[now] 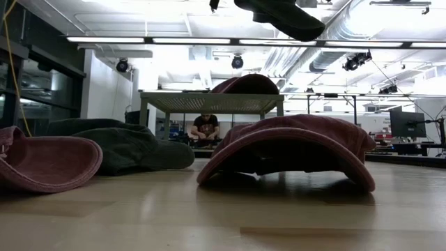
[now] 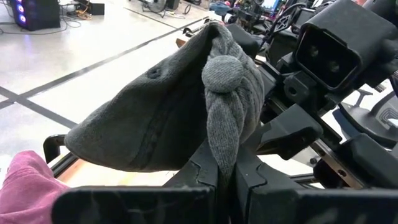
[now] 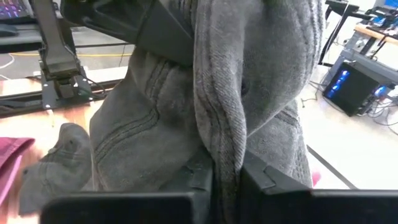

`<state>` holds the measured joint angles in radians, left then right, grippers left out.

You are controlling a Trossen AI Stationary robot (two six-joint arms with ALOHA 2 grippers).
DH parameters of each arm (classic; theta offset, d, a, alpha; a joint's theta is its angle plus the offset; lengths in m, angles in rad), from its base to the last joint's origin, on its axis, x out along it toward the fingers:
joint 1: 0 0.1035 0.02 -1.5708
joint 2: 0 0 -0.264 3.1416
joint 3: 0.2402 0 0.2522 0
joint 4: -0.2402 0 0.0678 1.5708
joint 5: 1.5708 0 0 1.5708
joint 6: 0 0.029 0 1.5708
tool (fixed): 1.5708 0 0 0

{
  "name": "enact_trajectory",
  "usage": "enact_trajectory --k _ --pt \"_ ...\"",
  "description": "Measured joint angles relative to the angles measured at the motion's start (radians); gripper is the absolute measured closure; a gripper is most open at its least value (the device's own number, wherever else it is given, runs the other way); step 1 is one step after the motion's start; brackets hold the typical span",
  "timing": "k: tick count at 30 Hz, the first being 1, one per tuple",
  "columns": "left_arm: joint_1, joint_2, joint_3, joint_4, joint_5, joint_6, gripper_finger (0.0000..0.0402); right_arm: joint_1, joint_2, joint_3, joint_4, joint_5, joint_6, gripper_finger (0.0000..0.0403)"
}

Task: Pick & Place hat
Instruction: Put the right black cap on the shelf

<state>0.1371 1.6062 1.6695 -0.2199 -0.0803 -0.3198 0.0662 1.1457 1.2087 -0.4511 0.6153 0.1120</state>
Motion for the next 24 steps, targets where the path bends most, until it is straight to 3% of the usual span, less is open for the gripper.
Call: enact_trajectory --k 6,11,15,24 --pt "0.007 -0.027 0.0 -0.054 0.004 0.036 0.04 0.0 0.0 0.0 0.002 -0.023 0.009 0.0319" --pt "0.05 -0.088 0.0 -0.151 0.113 0.036 0.04 0.0 -0.007 0.0 0.006 -0.049 0.011 0.0298" --pt "0.093 -0.13 0.0 -0.19 0.283 0.051 0.04 0.0 -0.02 0.0 0.015 -0.097 -0.006 0.0291" --pt "0.159 -0.145 0.0 -0.25 0.789 0.069 0.0401 -0.018 -0.054 0.0 0.1 -0.311 -0.153 0.0289"
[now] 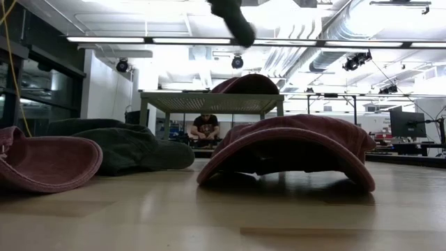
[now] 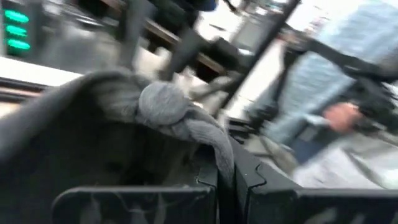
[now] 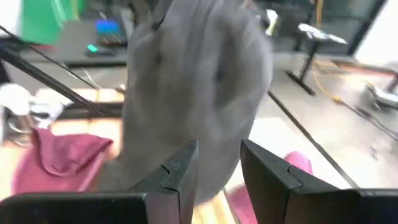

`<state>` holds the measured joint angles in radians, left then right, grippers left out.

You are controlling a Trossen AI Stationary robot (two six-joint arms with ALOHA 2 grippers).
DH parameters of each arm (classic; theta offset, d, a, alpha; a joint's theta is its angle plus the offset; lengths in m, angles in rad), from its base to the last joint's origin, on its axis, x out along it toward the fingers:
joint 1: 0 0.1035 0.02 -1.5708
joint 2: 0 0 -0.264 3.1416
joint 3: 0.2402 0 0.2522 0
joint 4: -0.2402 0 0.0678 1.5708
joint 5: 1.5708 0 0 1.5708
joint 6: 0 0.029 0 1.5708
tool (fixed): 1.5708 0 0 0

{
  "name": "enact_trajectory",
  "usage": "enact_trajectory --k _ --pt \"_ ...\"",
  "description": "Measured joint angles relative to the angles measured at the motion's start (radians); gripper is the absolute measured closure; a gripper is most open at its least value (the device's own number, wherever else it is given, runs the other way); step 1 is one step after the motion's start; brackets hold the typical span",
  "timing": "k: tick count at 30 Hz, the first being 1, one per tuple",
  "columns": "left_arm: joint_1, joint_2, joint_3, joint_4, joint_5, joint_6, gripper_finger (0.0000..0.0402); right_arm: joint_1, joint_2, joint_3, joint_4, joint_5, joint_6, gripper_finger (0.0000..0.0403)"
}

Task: Pick & Place hat
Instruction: Put the right black cap on the shelf

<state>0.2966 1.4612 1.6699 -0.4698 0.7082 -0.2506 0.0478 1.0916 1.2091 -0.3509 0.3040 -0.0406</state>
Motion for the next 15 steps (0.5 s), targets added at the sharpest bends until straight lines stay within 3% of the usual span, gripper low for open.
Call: enact_trajectory --k 4,8,11,15 --pt "0.0 0.0 0.0 -0.056 0.095 0.036 0.0401 -0.045 0.008 0.0 0.113 -0.099 -0.01 0.0289" --pt "0.026 -0.019 0.0 -0.165 0.11 0.099 0.0401 -0.071 0.009 0.0 0.131 -0.103 -0.009 0.0288" --pt "0.057 -0.025 0.002 -0.218 0.184 0.134 0.0401 -0.089 0.01 0.0 0.135 -0.12 -0.012 0.0288" --pt "0.079 -0.017 0.0 -0.247 0.313 0.165 0.0402 -0.13 0.041 0.0 0.186 -0.253 -0.005 0.0288"
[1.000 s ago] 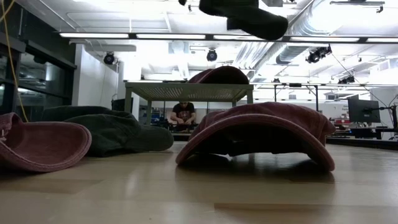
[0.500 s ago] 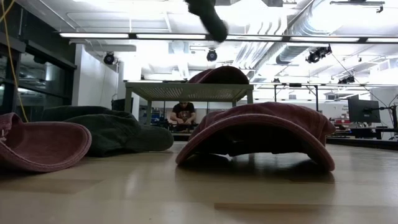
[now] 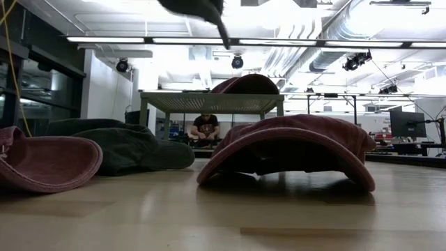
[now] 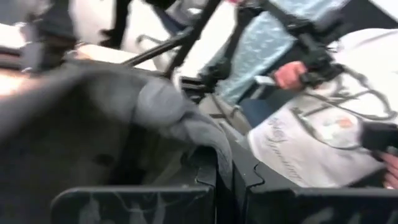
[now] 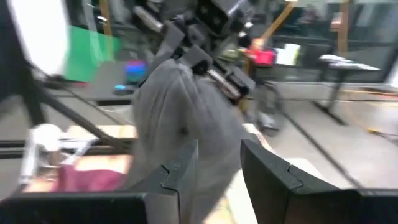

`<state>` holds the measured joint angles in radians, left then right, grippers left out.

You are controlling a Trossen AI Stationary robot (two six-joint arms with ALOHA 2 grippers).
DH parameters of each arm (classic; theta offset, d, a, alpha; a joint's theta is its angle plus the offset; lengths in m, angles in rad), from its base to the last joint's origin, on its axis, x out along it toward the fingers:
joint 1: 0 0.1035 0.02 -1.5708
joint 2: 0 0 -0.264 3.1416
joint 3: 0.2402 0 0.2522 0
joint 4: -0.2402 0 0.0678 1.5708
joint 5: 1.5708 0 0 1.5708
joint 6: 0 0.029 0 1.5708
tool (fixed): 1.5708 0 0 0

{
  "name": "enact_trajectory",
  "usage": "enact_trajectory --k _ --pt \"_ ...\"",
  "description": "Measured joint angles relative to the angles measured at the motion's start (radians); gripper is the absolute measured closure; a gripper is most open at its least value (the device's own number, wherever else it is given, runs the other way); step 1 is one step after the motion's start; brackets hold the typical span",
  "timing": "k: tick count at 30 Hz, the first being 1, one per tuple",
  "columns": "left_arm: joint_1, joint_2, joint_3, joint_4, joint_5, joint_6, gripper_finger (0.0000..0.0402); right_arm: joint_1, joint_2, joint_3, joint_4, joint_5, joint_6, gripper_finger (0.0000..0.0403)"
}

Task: Pick & Place hat
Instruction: Put the right black cap on the shelf

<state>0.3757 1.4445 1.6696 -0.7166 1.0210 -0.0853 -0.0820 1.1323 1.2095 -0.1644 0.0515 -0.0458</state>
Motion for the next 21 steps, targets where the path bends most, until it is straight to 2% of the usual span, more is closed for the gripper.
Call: enact_trajectory --k 4,12,21 --pt "-0.003 0.008 0.001 0.001 0.042 0.011 0.0401 -0.03 0.054 0.0 0.087 -0.121 0.028 0.0288" --pt "-0.003 0.008 0.001 0.003 0.056 0.033 0.0401 -0.038 0.142 0.088 0.073 -0.177 -0.073 0.0281" --pt "-0.003 0.008 0.001 -0.002 0.077 0.037 0.0401 -0.037 0.208 0.118 0.005 -0.171 -0.117 0.0187"
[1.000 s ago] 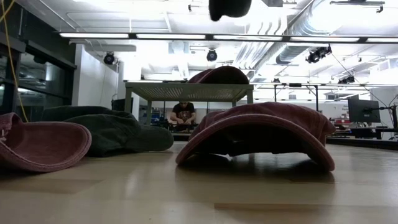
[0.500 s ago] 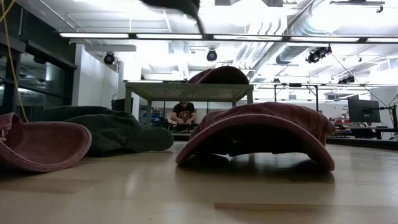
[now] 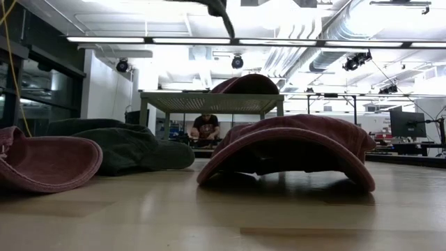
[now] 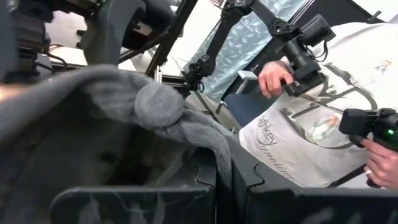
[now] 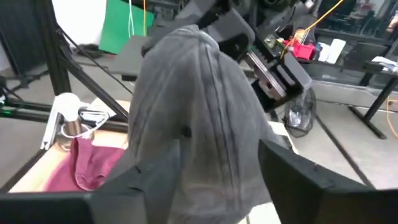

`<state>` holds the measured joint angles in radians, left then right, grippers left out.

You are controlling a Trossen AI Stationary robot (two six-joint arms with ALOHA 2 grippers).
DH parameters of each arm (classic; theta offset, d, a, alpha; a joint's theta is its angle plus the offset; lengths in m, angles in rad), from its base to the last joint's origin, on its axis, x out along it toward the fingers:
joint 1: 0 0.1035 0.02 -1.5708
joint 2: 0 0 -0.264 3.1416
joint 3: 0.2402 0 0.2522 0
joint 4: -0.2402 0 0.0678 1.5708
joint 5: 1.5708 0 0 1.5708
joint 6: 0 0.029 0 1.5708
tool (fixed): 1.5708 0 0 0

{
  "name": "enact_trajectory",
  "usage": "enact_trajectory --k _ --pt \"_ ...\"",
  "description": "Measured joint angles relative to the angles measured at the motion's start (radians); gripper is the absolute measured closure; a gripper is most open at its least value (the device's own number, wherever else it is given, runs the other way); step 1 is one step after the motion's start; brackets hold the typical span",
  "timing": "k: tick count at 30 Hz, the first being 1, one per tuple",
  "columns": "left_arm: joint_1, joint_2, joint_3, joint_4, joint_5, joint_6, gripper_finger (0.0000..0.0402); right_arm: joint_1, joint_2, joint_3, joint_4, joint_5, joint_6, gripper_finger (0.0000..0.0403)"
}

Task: Pick & Place hat
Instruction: Put the right black cap on the shelf

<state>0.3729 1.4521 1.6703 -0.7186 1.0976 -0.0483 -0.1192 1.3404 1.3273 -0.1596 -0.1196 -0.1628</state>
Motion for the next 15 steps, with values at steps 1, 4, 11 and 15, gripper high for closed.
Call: enact_trajectory --k 1,4,11,15 --pt "0.0 0.0 0.0 -0.001 0.005 0.0 0.0401 0.0 0.003 0.0 0.0 0.0 -0.01 0.0178" --pt "0.0 0.0 0.0 -0.011 0.004 0.0 0.0401 0.003 0.023 0.0 -0.004 0.001 -0.042 0.0162" --pt "0.0 0.0 0.0 -0.015 -0.012 0.0 0.0401 0.024 0.073 0.0 0.003 0.021 -0.044 0.0159" --pt "0.0 0.0 0.0 -0.017 -0.008 0.0 0.0401 0.026 0.098 0.0 0.021 0.031 -0.048 0.0159"
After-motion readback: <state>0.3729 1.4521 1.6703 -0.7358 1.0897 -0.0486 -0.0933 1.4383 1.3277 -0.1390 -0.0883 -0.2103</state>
